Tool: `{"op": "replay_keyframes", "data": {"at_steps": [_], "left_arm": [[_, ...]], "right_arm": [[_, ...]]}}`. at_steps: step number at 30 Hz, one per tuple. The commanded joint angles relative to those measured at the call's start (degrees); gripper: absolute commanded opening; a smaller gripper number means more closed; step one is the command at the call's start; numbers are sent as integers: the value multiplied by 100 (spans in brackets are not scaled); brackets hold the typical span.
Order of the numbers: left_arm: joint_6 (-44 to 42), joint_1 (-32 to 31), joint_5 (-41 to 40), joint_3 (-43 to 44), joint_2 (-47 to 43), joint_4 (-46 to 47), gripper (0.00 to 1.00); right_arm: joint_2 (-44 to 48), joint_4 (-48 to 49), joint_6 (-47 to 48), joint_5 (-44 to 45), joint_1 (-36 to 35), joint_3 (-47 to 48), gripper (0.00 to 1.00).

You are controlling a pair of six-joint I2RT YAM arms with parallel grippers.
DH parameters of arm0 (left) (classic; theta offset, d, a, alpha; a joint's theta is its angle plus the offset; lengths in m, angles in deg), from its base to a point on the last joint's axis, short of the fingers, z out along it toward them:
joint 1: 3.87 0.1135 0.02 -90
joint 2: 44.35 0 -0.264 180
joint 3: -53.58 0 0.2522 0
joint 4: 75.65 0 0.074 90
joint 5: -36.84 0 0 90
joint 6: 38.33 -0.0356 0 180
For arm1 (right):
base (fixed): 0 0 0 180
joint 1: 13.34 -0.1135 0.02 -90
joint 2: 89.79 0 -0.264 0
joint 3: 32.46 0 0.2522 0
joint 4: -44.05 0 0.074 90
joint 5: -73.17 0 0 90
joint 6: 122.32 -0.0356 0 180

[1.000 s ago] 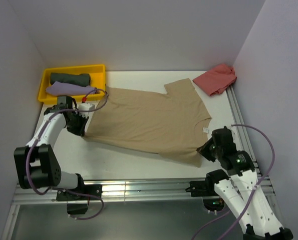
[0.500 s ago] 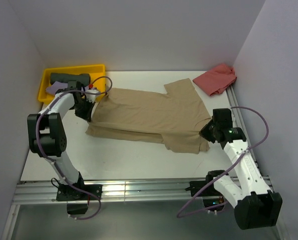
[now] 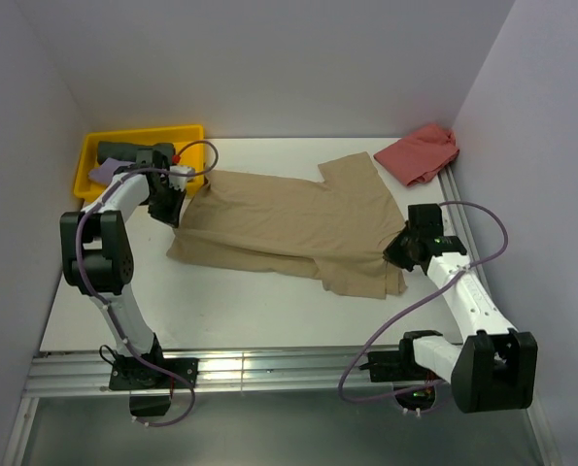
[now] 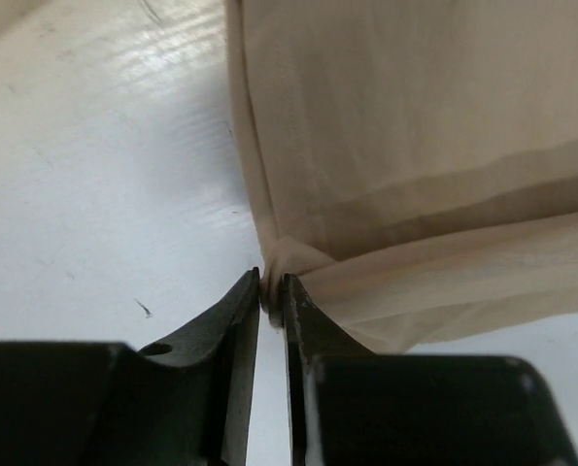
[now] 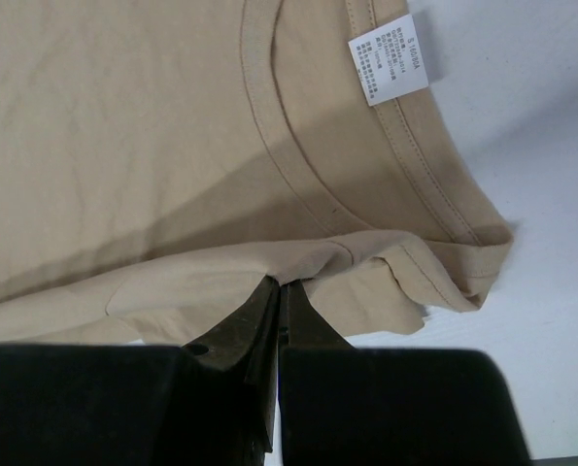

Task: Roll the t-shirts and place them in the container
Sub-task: Fold the tshirt

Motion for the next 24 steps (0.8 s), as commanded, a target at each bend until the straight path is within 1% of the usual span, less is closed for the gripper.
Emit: {"op": "replay_keyframes", "data": {"at_steps": [1,2,3,5,6,8,9,10,11,12,13,14,16,19,21,23,24], "left_arm": [[237,3,-266,283,65,275,22],[280,4,-292,301,65,292,25],[289,-5,-266,327,74,301,33],[316,4,-283,345,74,319,36],[342,4,-301,354,74,345,41],[351,4,-327,354,47,406,46],[368,4,-345,328,30,433,50],[386,4,-406,310,-22,520,52],[395,4,-415,301,-58,556,54],[395,-5,-398,284,-110,573,59],[404,3,-398,275,-146,617,61],[386,-5,-398,275,-172,618,62],[377,-5,-398,239,-268,644,69],[369,-5,-433,143,-453,810,76],[369,3,-363,125,-524,881,80],[412,3,-362,143,-603,907,82],[421,4,-363,151,-638,960,84]], "right_arm": [[-217,386,155,58,53,-87,0],[-270,421,172,66,53,-87,0],[-332,465,181,75,123,-87,0],[-481,544,199,101,212,-96,0],[-569,562,207,128,220,-104,0],[-657,606,207,128,229,-87,0],[-701,623,207,128,238,-95,0],[-788,641,207,258,247,-78,0],[-824,667,207,294,255,-78,2],[-894,694,199,304,264,-78,3],[-921,711,190,321,273,-78,9],[-947,729,199,330,273,-61,11],[-1009,738,190,382,282,-34,18],[-1053,773,181,400,299,-60,30],[-1035,791,155,435,299,-104,35],[-965,756,128,453,299,-113,41],[-913,756,120,444,299,-139,42]]}}
